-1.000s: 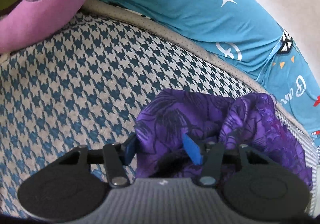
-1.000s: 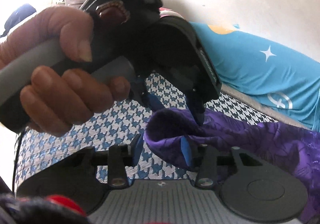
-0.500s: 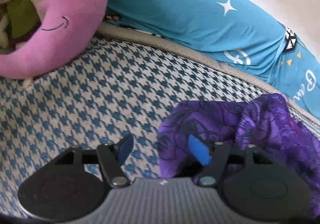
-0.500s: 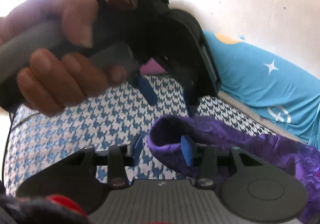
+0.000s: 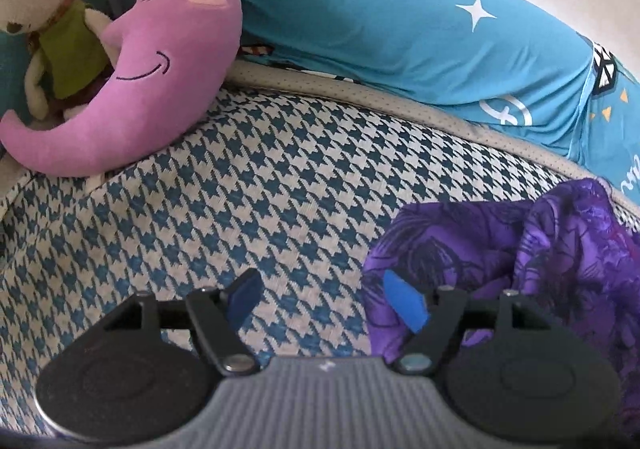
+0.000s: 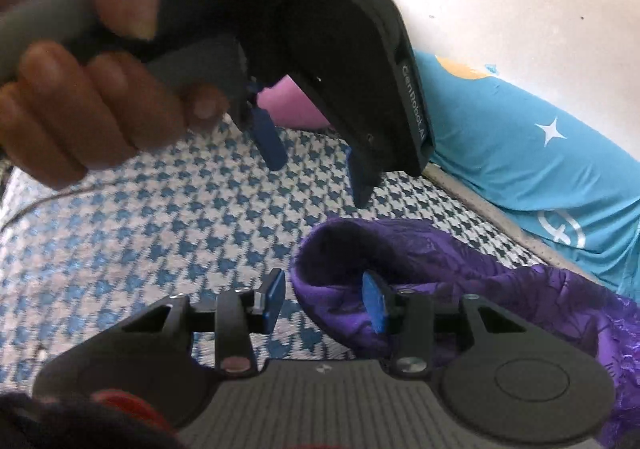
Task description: Fold clothes
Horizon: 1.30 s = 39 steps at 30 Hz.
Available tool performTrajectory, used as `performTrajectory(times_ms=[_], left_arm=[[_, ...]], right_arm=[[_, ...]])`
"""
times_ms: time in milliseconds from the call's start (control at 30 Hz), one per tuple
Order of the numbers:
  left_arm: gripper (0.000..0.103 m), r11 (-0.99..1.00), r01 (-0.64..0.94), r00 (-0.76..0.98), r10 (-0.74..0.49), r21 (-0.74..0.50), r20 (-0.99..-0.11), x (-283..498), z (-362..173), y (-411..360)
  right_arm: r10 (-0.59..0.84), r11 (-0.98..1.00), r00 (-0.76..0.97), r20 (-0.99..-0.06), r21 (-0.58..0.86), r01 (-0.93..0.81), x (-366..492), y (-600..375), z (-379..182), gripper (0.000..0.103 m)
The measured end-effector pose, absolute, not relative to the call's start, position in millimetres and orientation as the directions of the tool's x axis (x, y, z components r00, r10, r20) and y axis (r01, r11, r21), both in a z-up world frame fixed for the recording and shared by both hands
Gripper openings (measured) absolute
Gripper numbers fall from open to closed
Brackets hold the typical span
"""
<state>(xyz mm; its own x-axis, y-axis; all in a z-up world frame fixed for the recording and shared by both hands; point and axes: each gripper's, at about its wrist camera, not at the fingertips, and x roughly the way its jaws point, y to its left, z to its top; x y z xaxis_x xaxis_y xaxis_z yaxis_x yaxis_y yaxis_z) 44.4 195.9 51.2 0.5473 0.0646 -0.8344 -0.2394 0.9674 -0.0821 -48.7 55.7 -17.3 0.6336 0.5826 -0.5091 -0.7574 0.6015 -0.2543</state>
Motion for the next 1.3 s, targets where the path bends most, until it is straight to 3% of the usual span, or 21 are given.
performTrajectory(times_ms=[200,333,433,733,933,1133,1300], left_arm=[[0.070,0.973,-0.223,0.543,0.074,-0.058,-0.836,44,49,191],[0.070,0.975,-0.216,0.543,0.077,-0.050,-0.836,43,49,189],[0.070,0.976,-0.212,0.546,0.081,-0.045,-0.834,42,50,189],[0.070,0.978,-0.205,0.566,0.082,-0.044,-0.821,36,57,184],[0.070,0.981,-0.186,0.577,0.064,-0.055,-0.814,33,62,175],[0.071,0.981,-0.161,0.549,0.000,-0.106,-0.836,38,57,160],[0.073,0.980,-0.142,0.529,-0.045,-0.141,-0.847,42,51,144]], right_arm=[[0.536,0.649,0.654,-0.534,-0.235,-0.724,-34,51,-24,0.041],[0.528,0.674,0.652,-0.544,-0.199,-0.712,-28,48,-25,0.015],[0.524,0.707,0.659,-0.539,-0.156,-0.690,-24,42,-22,0.007],[0.468,0.845,0.777,-0.421,-0.043,-0.533,-32,5,24,0.006],[0.272,0.958,0.898,-0.345,0.005,-0.288,-21,-61,63,0.006],[0.046,0.995,0.859,-0.509,0.095,0.003,-2,-128,46,0.016],[0.128,0.991,0.862,-0.491,0.100,-0.090,-16,-142,47,0.017]])
